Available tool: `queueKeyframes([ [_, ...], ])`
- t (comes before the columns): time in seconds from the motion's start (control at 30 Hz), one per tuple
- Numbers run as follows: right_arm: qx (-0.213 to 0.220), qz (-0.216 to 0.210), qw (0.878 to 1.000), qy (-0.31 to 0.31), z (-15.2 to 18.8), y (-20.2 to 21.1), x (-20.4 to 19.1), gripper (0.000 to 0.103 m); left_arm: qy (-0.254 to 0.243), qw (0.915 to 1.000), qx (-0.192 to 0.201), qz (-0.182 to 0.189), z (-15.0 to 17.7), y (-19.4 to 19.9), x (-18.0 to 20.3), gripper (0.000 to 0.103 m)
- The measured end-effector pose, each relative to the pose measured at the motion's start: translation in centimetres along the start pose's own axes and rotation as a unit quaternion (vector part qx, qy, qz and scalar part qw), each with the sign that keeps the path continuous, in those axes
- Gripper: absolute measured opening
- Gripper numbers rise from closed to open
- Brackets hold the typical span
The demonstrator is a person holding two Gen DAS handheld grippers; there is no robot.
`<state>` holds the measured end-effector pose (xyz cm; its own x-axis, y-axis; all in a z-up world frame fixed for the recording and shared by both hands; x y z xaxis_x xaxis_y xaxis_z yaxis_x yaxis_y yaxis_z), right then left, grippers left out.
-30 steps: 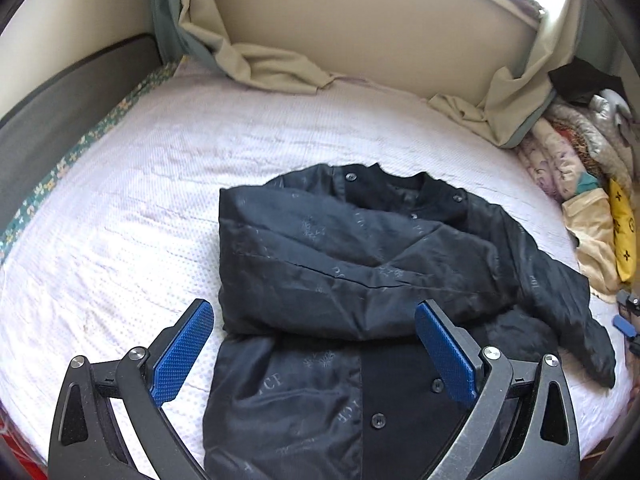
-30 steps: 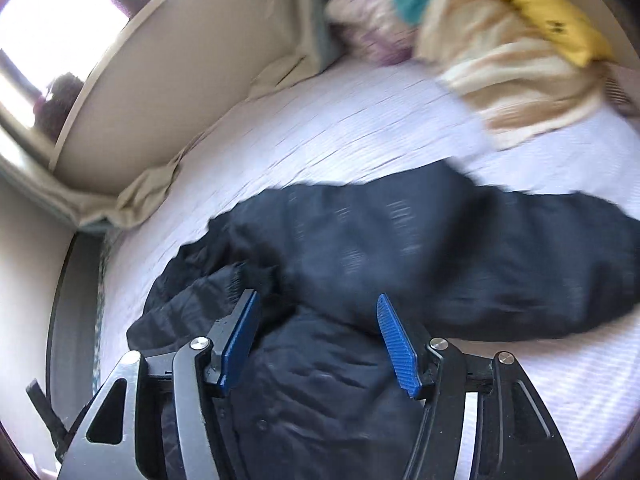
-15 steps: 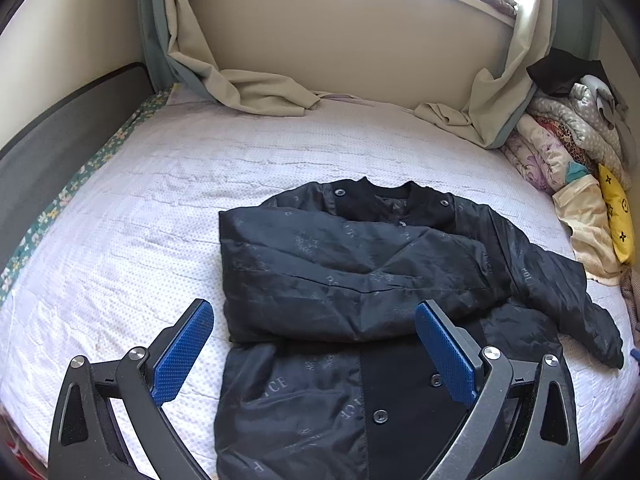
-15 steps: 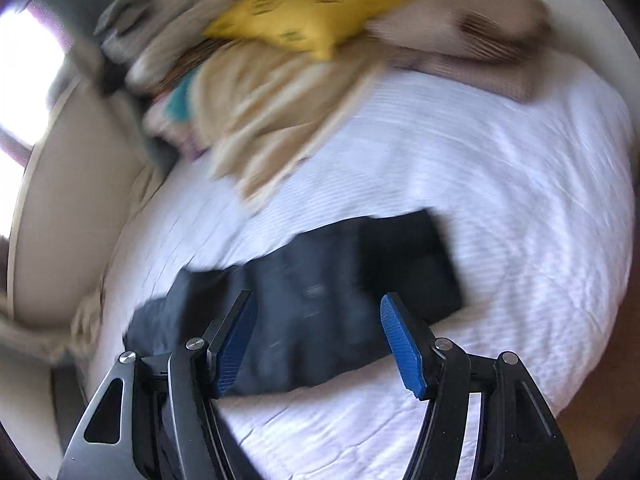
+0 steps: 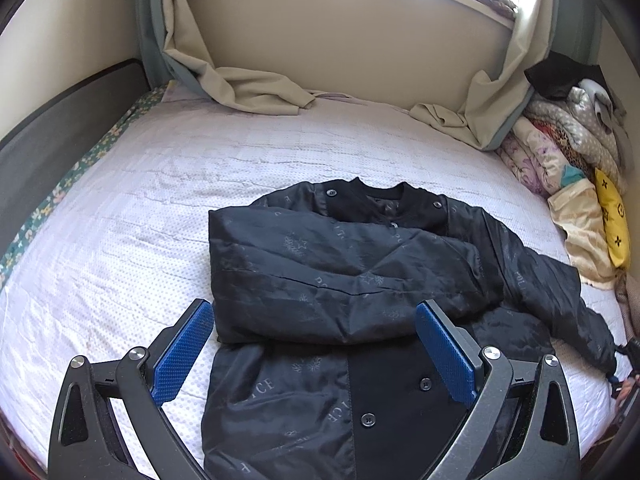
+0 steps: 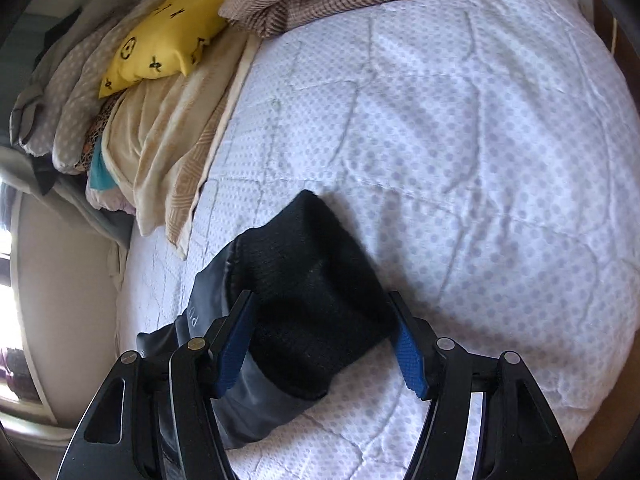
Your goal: Fold large clothes
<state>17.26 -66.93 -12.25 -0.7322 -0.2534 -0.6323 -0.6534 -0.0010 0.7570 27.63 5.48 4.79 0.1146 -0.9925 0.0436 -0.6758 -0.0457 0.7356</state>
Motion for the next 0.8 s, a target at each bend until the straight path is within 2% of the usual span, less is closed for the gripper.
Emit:
queueKeyframes([
  [0.07, 0.004, 0.014, 1.000, 0.013, 0.0, -0.3, -0.4, 0.048, 0.003, 1.0000, -0.002, -0.001, -0.1, -0.1, -0.3, 0.102],
  [0.13, 0.002, 0.022, 0.999, 0.033, 0.0, -0.6, -0.9, 0.027, 0.006, 1.0000, -0.002, -0.001, -0.1, -0.1, -0.4, 0.102],
  [0.2, -0.002, 0.019, 0.999, 0.039, 0.0, -0.7, -1.0, 0.020, 0.006, 1.0000, -0.002, -0.001, -0.1, -0.1, -0.6, 0.102],
  [0.23, -0.001, 0.025, 0.999, 0.045, -0.1, -0.6, -1.3, 0.013, 0.006, 1.0000, -0.002, -0.001, -0.1, 0.0, -0.6, 0.102],
  [0.3, 0.008, 0.036, 0.998, 0.059, -0.1, 0.1, -2.0, 0.006, 0.006, 1.0000, 0.000, -0.001, -0.2, 0.1, -0.7, 0.102],
  [0.4, 0.039, 0.036, 0.992, 0.116, 0.7, 2.1, -4.8, 0.005, 0.012, 0.9999, 0.000, 0.001, -0.3, 0.1, -1.1, 0.102],
  [0.5, 0.091, 0.024, 0.967, 0.237, 3.5, 5.3, -10.9, 0.005, 0.019, 0.9998, 0.002, 0.004, -0.4, 0.3, -1.4, 0.102],
  [0.6, 0.123, -0.003, 0.933, 0.339, 8.1, 7.6, -16.3, 0.005, 0.018, 0.9998, 0.004, 0.006, -0.4, 0.4, -1.2, 0.102],
  [0.63, 0.132, -0.020, 0.914, 0.383, 10.7, 8.4, -18.7, 0.005, 0.017, 0.9998, 0.004, 0.007, -0.3, 0.4, -1.1, 0.102],
  [0.7, 0.133, -0.049, 0.885, 0.443, 15.2, 9.1, -22.0, 0.005, 0.013, 0.9999, 0.002, 0.010, -0.2, 0.4, -0.9, 0.102],
  [0.73, 0.129, -0.059, 0.876, 0.461, 16.8, 9.2, -22.8, 0.005, 0.011, 0.9999, 0.001, 0.011, -0.1, 0.4, -0.7, 0.102],
  [0.8, 0.107, -0.085, 0.849, 0.510, 21.4, 8.7, -25.2, 0.005, 0.008, 0.9998, -0.003, 0.016, 0.2, 0.2, -0.3, 0.102],
])
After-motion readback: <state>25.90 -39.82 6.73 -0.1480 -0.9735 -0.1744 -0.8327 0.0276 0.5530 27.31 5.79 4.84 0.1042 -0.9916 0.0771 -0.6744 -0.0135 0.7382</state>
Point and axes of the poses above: each gripper's, at about its wrist camera, not at the fingertips, and y roughly against the way its jaws point, x to its right, z to its underside, the point moved 2 cm from there along -y, roughly the way its jaws point, and after that the axes turned 2 degrees about -z, right-handed, at the moved point
